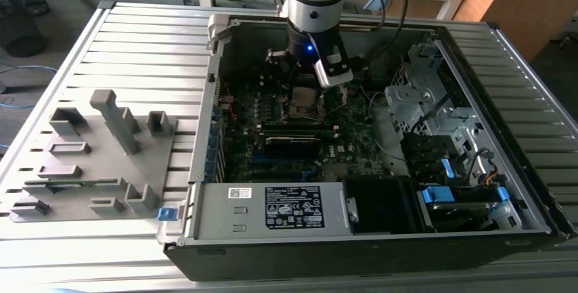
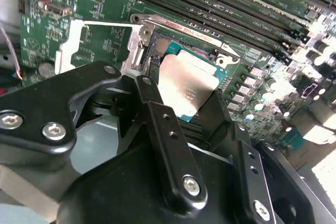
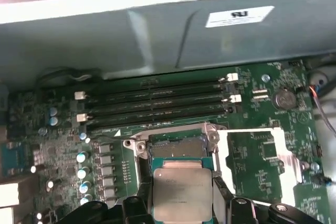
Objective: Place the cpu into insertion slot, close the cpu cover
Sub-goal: 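Place the cpu into insertion slot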
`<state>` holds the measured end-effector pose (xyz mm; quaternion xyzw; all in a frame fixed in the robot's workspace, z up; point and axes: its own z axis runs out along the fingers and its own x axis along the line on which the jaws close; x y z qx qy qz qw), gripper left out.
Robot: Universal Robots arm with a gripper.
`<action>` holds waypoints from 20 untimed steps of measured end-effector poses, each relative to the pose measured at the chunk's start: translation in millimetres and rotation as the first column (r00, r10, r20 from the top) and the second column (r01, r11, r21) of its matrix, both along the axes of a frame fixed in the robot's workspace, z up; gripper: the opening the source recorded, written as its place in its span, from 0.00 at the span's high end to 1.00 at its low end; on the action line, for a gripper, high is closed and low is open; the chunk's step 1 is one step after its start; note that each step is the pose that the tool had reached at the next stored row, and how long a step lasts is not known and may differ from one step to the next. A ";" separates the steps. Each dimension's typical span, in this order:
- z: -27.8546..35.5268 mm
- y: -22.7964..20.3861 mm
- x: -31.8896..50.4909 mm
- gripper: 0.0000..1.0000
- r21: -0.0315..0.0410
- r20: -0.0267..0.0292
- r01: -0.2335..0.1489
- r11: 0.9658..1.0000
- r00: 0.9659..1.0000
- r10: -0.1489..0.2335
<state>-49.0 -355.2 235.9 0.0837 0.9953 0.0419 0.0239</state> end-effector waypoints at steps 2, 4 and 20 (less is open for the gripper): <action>-0.2 0.0 0.0 0.46 0.000 0.000 0.028 1.000 1.000 -0.028; -0.3 0.0 0.0 0.46 0.000 0.000 0.062 0.998 0.998 -0.062; -1.6 0.0 0.0 0.46 0.000 0.000 0.340 0.940 0.940 -0.340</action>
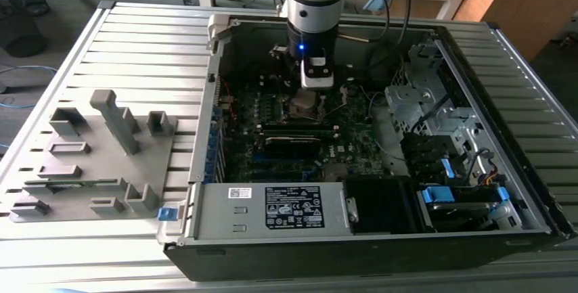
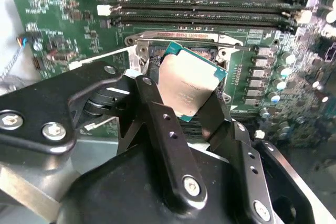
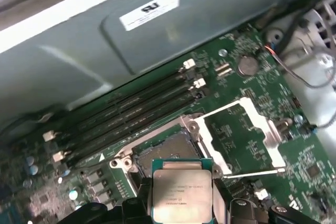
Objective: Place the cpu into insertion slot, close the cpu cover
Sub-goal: 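Place the cpu into insertion slot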
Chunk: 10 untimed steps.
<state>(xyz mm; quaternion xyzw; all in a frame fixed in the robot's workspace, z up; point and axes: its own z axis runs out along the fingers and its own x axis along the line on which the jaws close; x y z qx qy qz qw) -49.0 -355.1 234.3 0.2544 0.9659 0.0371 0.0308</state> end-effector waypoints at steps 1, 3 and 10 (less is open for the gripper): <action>-0.1 0.0 0.0 0.46 0.000 0.000 0.018 1.000 1.000 -0.018; -0.3 0.0 0.0 0.46 0.000 0.000 0.051 0.999 0.999 -0.051; -0.6 0.0 0.0 0.46 0.000 0.000 0.165 0.986 0.986 -0.165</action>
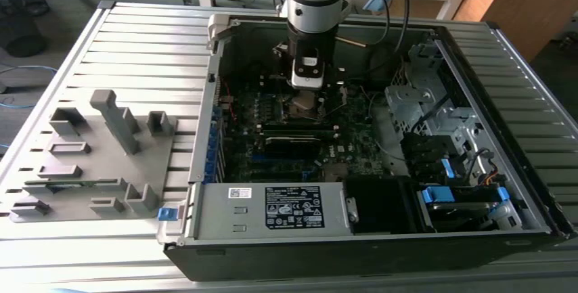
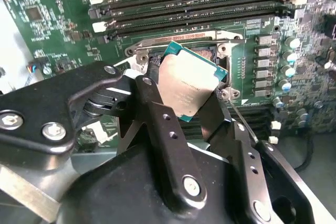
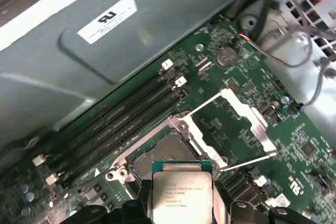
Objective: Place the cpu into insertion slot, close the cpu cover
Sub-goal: 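Place the cpu into insertion slot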
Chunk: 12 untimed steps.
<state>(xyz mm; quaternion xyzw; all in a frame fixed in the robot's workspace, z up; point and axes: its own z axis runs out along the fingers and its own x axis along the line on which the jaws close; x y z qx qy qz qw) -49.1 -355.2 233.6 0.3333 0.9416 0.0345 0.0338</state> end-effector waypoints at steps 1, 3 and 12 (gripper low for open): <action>0.0 0.0 0.0 0.46 0.000 0.000 0.001 1.000 1.000 -0.001; 0.0 0.0 0.0 0.46 0.000 0.000 0.002 1.000 1.000 -0.002; -0.7 0.0 0.0 0.46 0.000 0.000 0.098 0.995 0.995 -0.098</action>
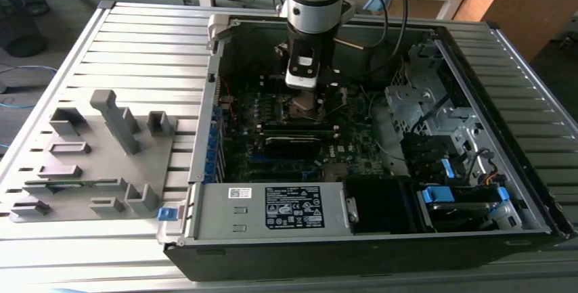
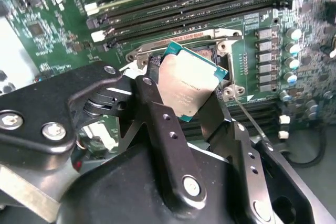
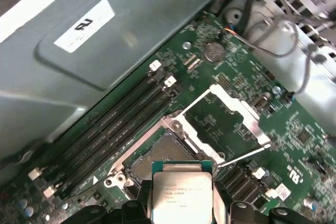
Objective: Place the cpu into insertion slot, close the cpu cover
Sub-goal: 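Place the cpu into insertion slot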
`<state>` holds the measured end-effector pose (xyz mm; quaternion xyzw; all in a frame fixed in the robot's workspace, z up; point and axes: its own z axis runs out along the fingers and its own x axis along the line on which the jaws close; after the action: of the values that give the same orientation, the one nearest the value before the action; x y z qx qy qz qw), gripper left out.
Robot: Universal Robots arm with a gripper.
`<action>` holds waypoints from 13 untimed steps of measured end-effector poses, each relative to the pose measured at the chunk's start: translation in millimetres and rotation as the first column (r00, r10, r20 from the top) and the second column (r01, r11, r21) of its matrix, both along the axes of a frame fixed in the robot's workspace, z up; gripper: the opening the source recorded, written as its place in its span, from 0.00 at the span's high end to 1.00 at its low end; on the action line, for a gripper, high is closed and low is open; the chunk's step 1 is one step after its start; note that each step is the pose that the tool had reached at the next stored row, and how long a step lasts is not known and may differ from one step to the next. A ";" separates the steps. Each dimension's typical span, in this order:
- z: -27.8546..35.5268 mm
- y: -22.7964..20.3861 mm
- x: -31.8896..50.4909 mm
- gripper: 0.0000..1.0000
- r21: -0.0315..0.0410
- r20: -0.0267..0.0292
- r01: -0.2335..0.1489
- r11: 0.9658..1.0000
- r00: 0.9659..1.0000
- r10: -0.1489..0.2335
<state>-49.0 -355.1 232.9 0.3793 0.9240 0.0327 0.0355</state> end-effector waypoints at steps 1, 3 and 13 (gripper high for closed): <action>-0.2 0.0 0.0 0.46 0.000 0.000 0.018 1.000 1.000 -0.018; -0.5 0.0 0.0 0.46 0.000 0.000 0.056 0.998 0.998 -0.056; -1.1 0.0 0.0 0.46 0.000 0.000 0.230 0.973 0.973 -0.230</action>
<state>-49.0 -355.1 231.8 0.4835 0.8740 0.0284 0.0391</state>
